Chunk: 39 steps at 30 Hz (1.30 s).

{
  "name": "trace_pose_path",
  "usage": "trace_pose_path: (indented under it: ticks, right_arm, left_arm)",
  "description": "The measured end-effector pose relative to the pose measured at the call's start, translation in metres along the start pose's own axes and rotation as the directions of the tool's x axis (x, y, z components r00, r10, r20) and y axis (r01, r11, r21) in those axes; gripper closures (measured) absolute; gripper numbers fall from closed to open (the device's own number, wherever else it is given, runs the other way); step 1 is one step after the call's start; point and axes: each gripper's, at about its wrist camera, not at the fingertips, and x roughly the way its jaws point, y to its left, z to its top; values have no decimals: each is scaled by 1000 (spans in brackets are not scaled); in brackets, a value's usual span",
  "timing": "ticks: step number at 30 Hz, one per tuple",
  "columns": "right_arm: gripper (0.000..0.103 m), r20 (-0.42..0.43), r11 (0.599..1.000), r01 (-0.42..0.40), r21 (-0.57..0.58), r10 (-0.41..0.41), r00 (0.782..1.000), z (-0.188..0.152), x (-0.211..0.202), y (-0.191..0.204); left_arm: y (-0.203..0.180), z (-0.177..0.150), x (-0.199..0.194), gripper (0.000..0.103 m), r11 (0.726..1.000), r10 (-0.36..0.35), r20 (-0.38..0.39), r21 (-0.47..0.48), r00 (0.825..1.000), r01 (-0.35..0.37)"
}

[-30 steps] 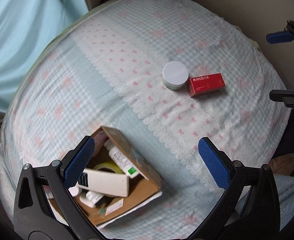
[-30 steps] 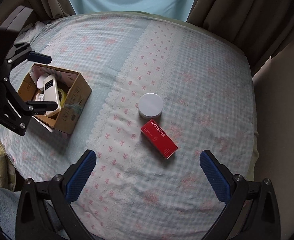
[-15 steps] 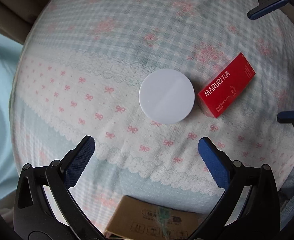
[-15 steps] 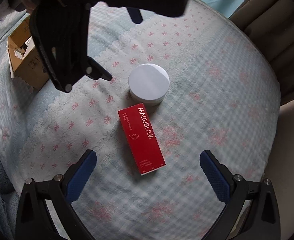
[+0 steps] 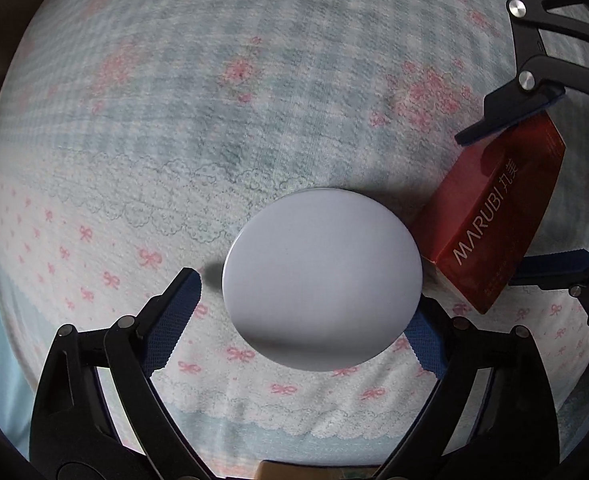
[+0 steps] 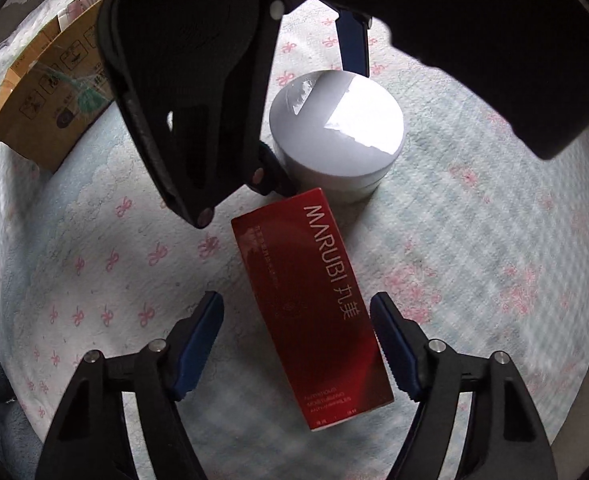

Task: Organize rigid objects
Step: 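Grasp the white round jar with left tool while right tool grasps the red MARUBI box, then carry the white jar with left tool while right tool carries the red box to the box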

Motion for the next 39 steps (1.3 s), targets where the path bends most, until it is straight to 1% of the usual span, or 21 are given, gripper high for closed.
trace_pose_path:
  ticks: [1,3,5,6,7,8,14,19,23,27,30,33,36,39]
  right_arm:
    - [38,3,1000,10,-3,-10,1000,0,2,0]
    - [42,11,1000,17,-3,-17,1000,-1,3,-1]
    - [51,22,999,31,-7,-31,999,-1,2,-3]
    - [52,27,999,38,-8,-37,999,-2,1,-4]
    - [53,29,999,33,-10,-33,999,-2,1,-4]
    - [54,28,999,32,-13,-32,999,-2,1,-4]
    - [60,11,998,29,-55,-28,1000,0,-1,0]
    - [62,-5,999,21,-42,-21,1000,1,-4,-2]
    - [62,-14,1000,5,7,-5,1000,0,-8,-6]
    - [62,-19,996,-17,82,18,1000,-6,-15,-14]
    - [62,-21,989,-34,142,37,999,-11,-21,-19]
    - [62,-23,973,-59,221,66,998,-14,-27,-26]
    - [62,-10,947,-94,307,102,995,-18,-37,-34]
    - [62,4,925,-105,366,111,994,-21,-50,-36]
  left_arm:
    - [1,1,1,15,1000,-14,0,-4,1000,14]
    - [2,2,2,18,999,-31,2,-12,1000,31]
    - [5,3,1,21,999,-49,11,-17,999,49]
    - [6,3,1,25,998,-59,14,-21,998,59]
    - [7,4,-1,33,997,-74,23,-25,997,75]
    - [8,4,-2,35,996,-82,30,-30,996,83]
    - [17,0,-5,36,994,-87,50,-67,995,90]
    - [24,-5,-11,36,991,-93,57,-96,994,98]
    - [31,-15,-17,36,989,-82,61,-118,995,89]
    - [44,-31,-25,36,978,-83,69,-184,994,94]
    - [56,-47,-33,36,958,-89,83,-265,993,108]
    - [67,-65,-44,36,927,-89,99,-355,991,119]
    - [76,-88,-57,36,877,-95,123,-459,988,141]
    - [85,-115,-72,36,811,-95,148,-563,984,163]
